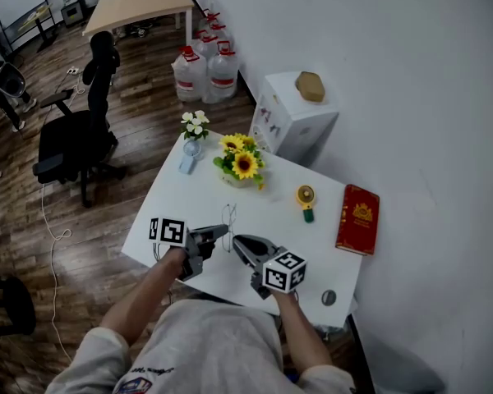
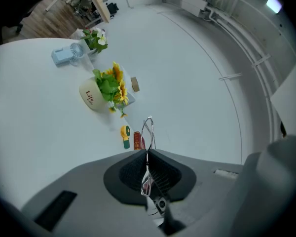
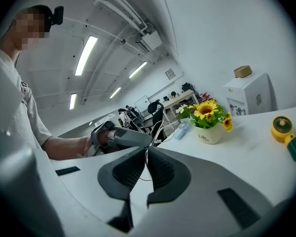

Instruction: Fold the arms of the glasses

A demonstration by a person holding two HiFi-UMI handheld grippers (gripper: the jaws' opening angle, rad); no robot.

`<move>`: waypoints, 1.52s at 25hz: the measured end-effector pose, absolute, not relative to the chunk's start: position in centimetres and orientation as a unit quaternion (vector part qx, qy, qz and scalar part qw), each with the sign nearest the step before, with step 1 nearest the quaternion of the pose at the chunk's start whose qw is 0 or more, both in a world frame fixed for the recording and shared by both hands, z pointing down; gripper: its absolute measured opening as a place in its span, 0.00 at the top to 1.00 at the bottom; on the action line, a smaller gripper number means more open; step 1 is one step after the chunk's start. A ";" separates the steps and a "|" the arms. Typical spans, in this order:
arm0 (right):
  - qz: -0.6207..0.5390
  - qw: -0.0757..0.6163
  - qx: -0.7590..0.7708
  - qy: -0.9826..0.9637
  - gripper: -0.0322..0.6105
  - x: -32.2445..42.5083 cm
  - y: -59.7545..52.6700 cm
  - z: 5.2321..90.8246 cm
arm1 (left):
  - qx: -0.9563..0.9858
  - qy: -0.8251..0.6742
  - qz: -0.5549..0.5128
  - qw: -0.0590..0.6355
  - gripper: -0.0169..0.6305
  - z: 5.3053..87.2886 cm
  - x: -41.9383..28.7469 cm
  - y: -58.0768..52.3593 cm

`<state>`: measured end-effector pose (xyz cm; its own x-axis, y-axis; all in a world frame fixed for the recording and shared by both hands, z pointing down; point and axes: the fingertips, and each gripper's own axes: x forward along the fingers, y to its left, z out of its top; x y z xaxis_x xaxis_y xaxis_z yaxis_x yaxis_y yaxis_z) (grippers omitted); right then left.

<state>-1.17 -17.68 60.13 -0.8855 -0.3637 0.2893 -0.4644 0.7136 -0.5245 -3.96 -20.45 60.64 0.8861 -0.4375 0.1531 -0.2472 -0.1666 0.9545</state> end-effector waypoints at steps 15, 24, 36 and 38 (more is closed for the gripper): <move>0.285 0.082 0.293 -0.909 0.77 0.1 -19.0 60.9 | 0.776 -0.290 -0.068 0.557 0.95 60.8 -5.4 -21.6; 0.254 0.044 0.394 -0.882 0.90 4.3 -21.9 59.3 | 0.819 -0.365 0.016 0.442 0.95 60.5 -7.8 -22.8; 0.136 0.082 0.448 -0.880 0.96 6.8 -22.7 56.4 | 0.831 -0.450 0.066 0.322 0.95 59.1 -11.9 -24.1; 0.122 0.087 0.450 -0.880 0.96 6.8 -22.6 56.0 | 0.832 -0.453 0.066 0.312 0.95 58.6 -12.2 -24.1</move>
